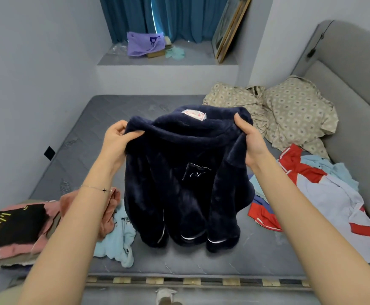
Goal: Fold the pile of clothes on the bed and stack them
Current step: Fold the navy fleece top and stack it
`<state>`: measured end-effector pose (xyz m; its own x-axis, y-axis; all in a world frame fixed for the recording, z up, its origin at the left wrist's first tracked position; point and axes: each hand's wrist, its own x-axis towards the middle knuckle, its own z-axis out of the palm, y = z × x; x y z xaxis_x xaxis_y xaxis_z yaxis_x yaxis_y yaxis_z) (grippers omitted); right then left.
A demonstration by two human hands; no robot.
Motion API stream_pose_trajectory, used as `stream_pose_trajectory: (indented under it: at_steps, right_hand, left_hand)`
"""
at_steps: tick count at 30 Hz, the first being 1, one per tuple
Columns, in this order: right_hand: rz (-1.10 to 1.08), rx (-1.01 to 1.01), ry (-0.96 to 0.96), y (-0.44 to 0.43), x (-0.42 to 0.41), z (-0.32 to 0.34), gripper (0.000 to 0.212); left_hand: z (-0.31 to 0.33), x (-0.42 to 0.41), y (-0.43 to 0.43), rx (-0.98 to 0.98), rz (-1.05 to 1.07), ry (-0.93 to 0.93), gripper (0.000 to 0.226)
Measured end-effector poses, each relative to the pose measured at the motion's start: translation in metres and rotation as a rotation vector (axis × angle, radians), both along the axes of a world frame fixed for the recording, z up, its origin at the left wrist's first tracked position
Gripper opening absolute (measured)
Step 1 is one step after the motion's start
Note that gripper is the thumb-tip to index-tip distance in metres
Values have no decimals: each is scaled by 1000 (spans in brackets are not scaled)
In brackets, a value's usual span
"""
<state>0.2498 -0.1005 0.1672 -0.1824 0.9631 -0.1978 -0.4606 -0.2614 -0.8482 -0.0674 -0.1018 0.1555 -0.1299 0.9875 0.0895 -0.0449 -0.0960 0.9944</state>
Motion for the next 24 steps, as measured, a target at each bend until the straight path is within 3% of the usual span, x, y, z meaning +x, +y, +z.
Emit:
stream_pose_trajectory:
  at_steps: [3, 6, 10, 16, 24]
  right_hand:
    - [38, 29, 14, 18, 1, 7, 65]
    - [-37, 25, -109, 50, 4, -15, 45]
    - [-188, -93, -359, 107, -7, -91, 20]
    - [-211, -326, -563, 163, -37, -225, 21]
    - [-320, -419, -636, 232, -53, -327, 4]
  left_hand:
    - [9, -9, 14, 1, -53, -23, 16]
    - [-12, -8, 44, -50, 23, 71, 27]
    - [-93, 9, 102, -215, 146, 161, 36]
    - [-227, 6, 170, -482, 141, 250, 47]
    - [-336, 0, 263, -516, 42, 312, 44]
